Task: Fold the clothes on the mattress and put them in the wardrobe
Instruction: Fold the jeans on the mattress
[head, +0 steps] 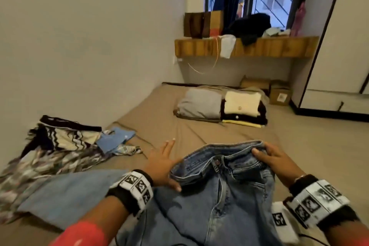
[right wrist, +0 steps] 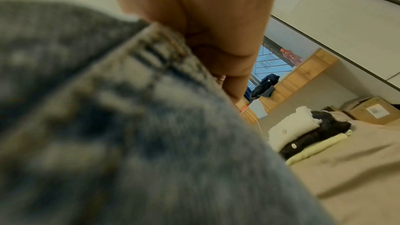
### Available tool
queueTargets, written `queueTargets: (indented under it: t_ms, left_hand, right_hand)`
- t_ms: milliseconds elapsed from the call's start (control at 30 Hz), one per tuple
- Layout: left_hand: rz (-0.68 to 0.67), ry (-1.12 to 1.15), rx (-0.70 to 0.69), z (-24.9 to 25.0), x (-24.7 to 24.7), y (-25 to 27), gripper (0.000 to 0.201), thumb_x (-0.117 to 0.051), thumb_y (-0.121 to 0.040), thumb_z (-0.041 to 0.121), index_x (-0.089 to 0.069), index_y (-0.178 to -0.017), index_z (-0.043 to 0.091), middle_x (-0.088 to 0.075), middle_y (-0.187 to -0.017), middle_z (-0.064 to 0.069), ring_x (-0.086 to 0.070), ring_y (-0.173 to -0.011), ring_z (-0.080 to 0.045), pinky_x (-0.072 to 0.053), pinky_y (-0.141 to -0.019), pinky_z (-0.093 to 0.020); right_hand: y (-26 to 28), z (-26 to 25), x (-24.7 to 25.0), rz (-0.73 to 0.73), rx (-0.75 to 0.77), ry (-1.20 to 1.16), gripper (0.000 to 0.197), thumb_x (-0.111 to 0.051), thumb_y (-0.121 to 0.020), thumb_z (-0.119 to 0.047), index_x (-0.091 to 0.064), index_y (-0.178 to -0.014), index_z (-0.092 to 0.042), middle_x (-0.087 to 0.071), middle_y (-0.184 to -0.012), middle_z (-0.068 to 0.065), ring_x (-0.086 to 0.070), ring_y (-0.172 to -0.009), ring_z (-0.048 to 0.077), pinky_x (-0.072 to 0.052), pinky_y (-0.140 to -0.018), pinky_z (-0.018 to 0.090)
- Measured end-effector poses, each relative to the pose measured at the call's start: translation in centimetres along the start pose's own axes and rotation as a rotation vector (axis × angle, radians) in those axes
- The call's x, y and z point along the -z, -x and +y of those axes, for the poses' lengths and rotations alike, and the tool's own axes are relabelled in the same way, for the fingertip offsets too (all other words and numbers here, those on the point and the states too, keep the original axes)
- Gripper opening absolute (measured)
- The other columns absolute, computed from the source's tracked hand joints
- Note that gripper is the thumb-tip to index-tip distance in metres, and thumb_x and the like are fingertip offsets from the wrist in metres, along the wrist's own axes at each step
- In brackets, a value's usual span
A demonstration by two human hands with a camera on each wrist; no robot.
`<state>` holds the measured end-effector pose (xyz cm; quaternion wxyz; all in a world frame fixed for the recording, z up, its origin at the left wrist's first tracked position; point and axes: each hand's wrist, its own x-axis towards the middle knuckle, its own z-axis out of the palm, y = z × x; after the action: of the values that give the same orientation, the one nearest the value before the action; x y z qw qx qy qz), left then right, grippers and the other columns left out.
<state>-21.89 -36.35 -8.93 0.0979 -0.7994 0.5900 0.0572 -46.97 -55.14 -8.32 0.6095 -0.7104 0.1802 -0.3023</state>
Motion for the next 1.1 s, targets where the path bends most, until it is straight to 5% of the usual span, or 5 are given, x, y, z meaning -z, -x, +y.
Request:
queueTargets:
  t_ms: [300,500,600,967,1100]
  left_hand:
    - [0.24,0.167,-0.032,7.1,-0.6,-5.0,0.07,-0.055,-0.079,0.062,-0.04,-0.137,0.027,0.009,-0.157,-0.007,0.01,-0.144,-0.026,0.003,-0.108,-0.063]
    - [0.432,0.419,-0.224,6.0,0.3,-4.8,0.033,-0.052,-0.088,0.042,-0.06,-0.111,0.021,-0.032,-0.147,0.005,-0.03,-0.135,-0.015,-0.023,-0.105,-0.052]
    - [0.471,0.446,-0.337,5.2,1.5,-3.8,0.038,-0.043,-0.088,0.044,-0.058,-0.104,0.012,-0.062,-0.11,-0.004,-0.057,-0.101,-0.025,-0.038,-0.084,-0.036]
    - [0.446,0.479,-0.345,5.6,2.5,-3.0,0.02,-0.055,-0.089,0.019,-0.064,-0.102,0.007,-0.064,-0.102,-0.011,-0.057,-0.095,-0.026,-0.04,-0.078,-0.028]
    - [0.575,0.487,-0.433,5.4,4.0,-2.7,0.022,-0.049,-0.087,0.021,-0.06,-0.096,0.004,-0.061,-0.093,-0.009,-0.052,-0.083,-0.019,-0.033,-0.069,-0.025]
  right_hand:
    - [0.6,0.1,1.1,-0.067,0.04,-0.136,0.051,-0.081,-0.052,-0.057,-0.073,-0.088,-0.023,-0.071,-0.091,0.008,-0.068,-0.083,0.02,-0.055,-0.073,0.027]
    - [-0.6,-1.1,3.5,0.076,0.017,-0.059,0.09,-0.081,-0.036,-0.067,-0.062,-0.1,-0.006,-0.072,-0.083,0.005,-0.068,-0.073,0.017,-0.055,-0.063,0.023]
    - [-1.1,-1.7,4.5,0.138,0.004,0.013,0.094,-0.077,-0.028,-0.074,-0.062,-0.095,-0.01,-0.073,-0.077,-0.001,-0.068,-0.068,0.011,-0.054,-0.059,0.02]
    - [0.8,-4.6,3.9,-0.044,-0.001,-0.032,0.088,-0.081,-0.034,-0.065,-0.057,-0.097,-0.009,-0.072,-0.082,0.004,-0.069,-0.072,0.014,-0.055,-0.06,0.021]
    - [0.2,-6.3,4.4,0.038,-0.094,0.138,0.026,-0.064,-0.082,-0.035,-0.057,-0.092,-0.013,-0.065,-0.084,0.01,-0.065,-0.074,0.015,-0.051,-0.058,0.014]
